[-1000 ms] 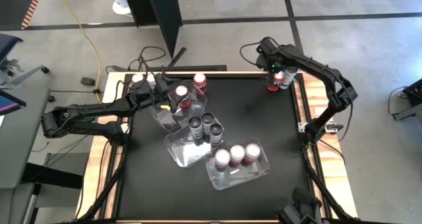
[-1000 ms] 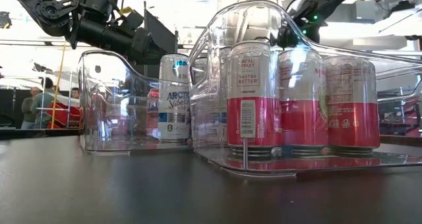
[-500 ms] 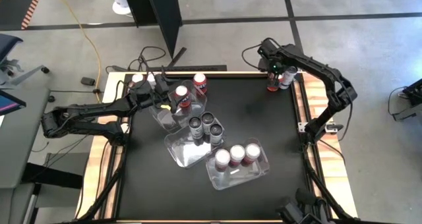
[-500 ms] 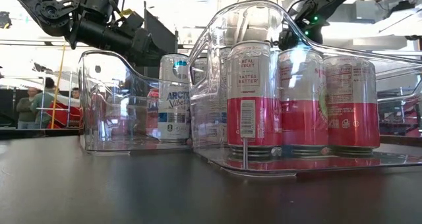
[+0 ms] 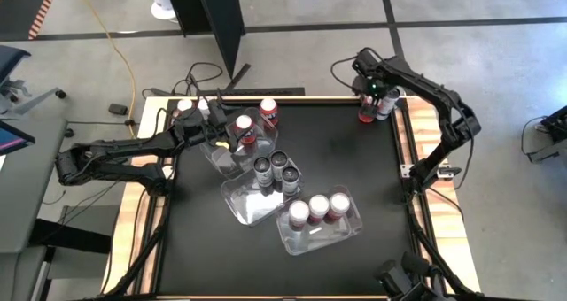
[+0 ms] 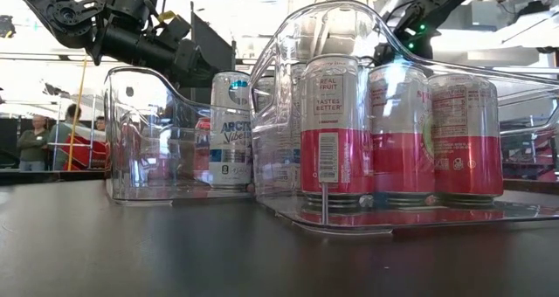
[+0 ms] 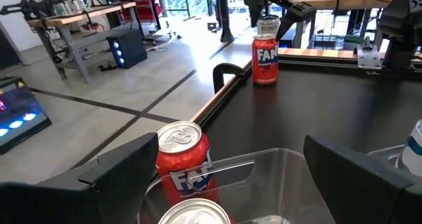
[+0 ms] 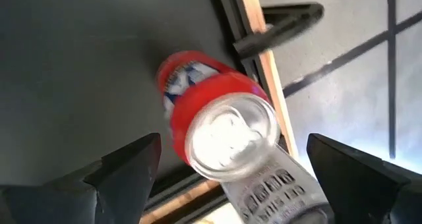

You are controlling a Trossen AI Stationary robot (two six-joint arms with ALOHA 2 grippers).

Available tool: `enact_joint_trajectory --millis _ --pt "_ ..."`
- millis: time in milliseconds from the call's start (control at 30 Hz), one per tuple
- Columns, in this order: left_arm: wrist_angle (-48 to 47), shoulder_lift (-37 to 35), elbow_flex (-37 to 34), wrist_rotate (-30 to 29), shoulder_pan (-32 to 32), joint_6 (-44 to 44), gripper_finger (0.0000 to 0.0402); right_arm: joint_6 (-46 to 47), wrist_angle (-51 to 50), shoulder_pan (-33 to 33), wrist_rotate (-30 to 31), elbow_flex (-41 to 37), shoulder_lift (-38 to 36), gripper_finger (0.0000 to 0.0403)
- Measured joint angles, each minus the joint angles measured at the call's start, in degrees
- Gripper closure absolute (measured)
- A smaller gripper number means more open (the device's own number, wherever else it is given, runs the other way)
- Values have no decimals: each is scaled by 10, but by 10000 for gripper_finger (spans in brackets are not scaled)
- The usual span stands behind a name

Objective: Sort soda cans
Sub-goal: Put the top right orange soda can in the top left transparent bin

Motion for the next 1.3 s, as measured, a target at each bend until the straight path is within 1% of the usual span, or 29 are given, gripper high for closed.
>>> enact_joint_trajectory --millis 333,733,1000,1133,1300 --pt "0 0 0 0 0 17 26 -3 1 -7 -32 0 8 3" --pt "0 0 0 0 0 21 26 24 -22 -21 -24 0 75 3" --pt "-1 0 0 0 0 21 26 49 -29 -21 -32 -1 123 3" --pt "-2 0 0 0 0 21 26 62 -29 -21 -34 -1 137 15" --pt "-2 0 0 0 0 21 26 71 -31 -20 -36 1 148 44"
